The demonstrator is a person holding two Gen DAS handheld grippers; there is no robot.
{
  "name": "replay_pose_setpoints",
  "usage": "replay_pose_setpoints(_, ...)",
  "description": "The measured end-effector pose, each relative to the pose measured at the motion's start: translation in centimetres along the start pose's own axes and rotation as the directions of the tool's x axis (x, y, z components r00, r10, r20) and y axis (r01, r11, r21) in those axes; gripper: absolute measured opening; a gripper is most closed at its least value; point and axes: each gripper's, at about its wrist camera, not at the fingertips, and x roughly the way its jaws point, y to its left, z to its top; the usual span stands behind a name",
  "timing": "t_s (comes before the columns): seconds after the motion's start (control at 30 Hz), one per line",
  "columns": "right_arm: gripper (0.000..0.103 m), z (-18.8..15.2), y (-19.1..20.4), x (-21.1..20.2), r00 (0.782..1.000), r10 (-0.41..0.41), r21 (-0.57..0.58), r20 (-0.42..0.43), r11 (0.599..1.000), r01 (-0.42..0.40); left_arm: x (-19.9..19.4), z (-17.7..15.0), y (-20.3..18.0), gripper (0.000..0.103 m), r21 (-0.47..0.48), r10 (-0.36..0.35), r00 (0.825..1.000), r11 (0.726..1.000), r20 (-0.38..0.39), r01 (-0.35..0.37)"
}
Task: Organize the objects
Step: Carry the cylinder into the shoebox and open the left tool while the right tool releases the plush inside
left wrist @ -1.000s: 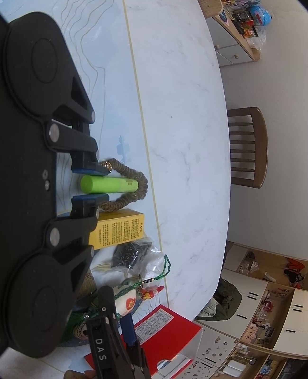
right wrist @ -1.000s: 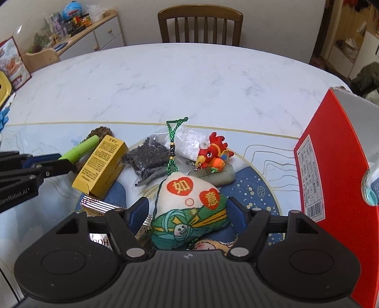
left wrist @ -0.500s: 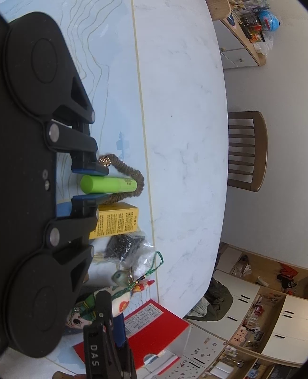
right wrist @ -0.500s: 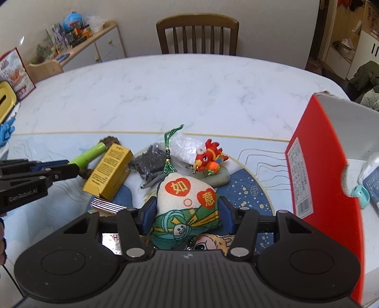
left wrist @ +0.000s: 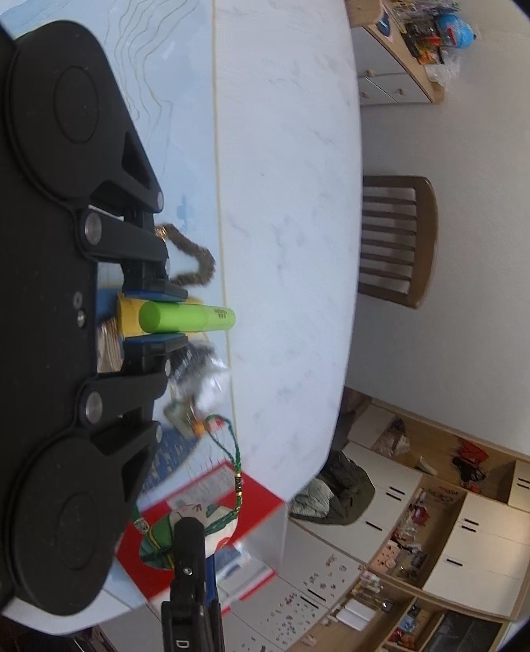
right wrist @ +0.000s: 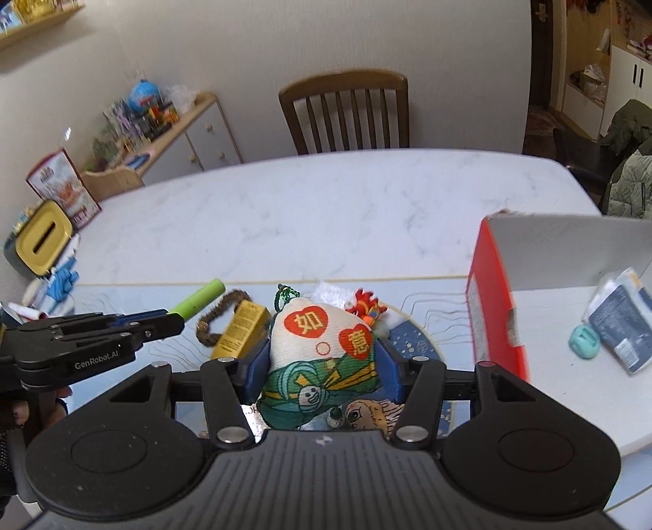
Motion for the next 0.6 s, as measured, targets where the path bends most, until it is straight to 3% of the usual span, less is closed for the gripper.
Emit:
replay_pose_setpoints(0.3,0.054,2.1,-2.7,-5.8,0.996,0.041,0.032,0.08,0.999,-0.043,-2.3,2.2,-4.3,0.013,0.033,-0.056,0.998,0.998,0.031,0.055)
replay_pose_setpoints(0.6,0.054,3.3,-7.6,-9.6,0.992,0.002,0.007,0.127,1.0,-0.003,-2.7,3.5,-10.8,0.013,0.104,-0.081,0.995,0.992,0.054,0.075)
